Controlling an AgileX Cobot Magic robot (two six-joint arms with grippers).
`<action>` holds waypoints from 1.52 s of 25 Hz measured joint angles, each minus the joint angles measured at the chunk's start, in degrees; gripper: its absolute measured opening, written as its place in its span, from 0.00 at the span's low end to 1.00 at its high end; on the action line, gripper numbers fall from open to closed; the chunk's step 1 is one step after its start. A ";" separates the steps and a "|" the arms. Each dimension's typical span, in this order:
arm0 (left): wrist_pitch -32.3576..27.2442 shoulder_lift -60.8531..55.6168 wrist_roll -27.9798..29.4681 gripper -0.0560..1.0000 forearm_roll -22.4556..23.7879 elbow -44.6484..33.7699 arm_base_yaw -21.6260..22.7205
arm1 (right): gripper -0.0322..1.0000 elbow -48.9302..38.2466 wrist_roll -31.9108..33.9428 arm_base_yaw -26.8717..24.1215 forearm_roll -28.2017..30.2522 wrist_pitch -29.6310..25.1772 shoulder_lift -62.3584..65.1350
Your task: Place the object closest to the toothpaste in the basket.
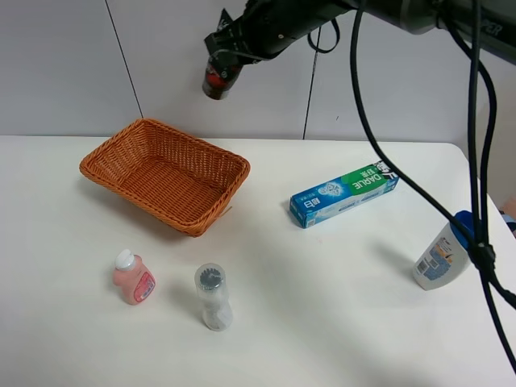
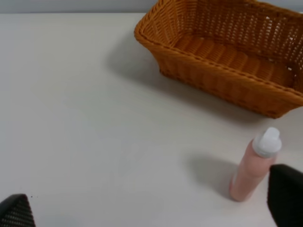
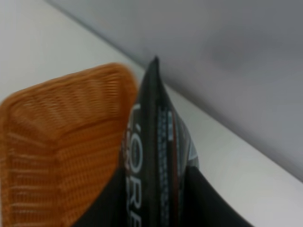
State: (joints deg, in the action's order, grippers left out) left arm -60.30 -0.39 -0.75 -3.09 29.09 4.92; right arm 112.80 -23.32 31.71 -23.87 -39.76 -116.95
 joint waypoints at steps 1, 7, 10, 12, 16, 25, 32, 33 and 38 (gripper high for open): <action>0.00 0.00 0.00 0.99 0.00 0.00 0.00 | 0.26 0.04 -0.28 1.03 -0.09 -0.12 -0.33; 0.00 0.00 0.00 0.99 0.00 0.00 0.00 | 0.26 0.07 -1.96 6.47 -0.48 -5.73 -5.03; 0.00 0.00 0.00 0.99 0.00 0.00 0.00 | 0.43 0.07 -3.17 7.54 -0.43 -6.88 -7.05; 0.00 0.00 0.00 0.99 0.00 0.00 0.00 | 0.69 0.07 -2.42 7.53 -0.18 -5.88 -7.27; 0.00 0.00 0.00 0.99 0.00 0.00 0.00 | 0.93 0.07 3.32 7.53 2.83 -3.52 -6.75; 0.00 0.00 0.00 0.99 -0.07 0.00 0.00 | 0.96 0.07 10.00 7.53 15.65 -3.93 10.69; 0.00 0.00 0.00 0.99 -0.07 0.00 0.00 | 0.96 0.18 23.01 7.53 36.99 -14.31 34.08; 0.00 0.00 0.00 0.99 -0.07 0.00 0.00 | 0.96 0.20 25.03 7.53 40.00 -17.10 36.32; 0.00 0.00 0.00 0.99 -0.07 0.00 0.00 | 0.96 -3.22 30.07 7.53 55.57 -29.03 47.16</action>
State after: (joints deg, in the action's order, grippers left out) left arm -60.30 -0.39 -0.75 -3.15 29.09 4.92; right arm 109.58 6.75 39.24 31.70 -68.79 -69.79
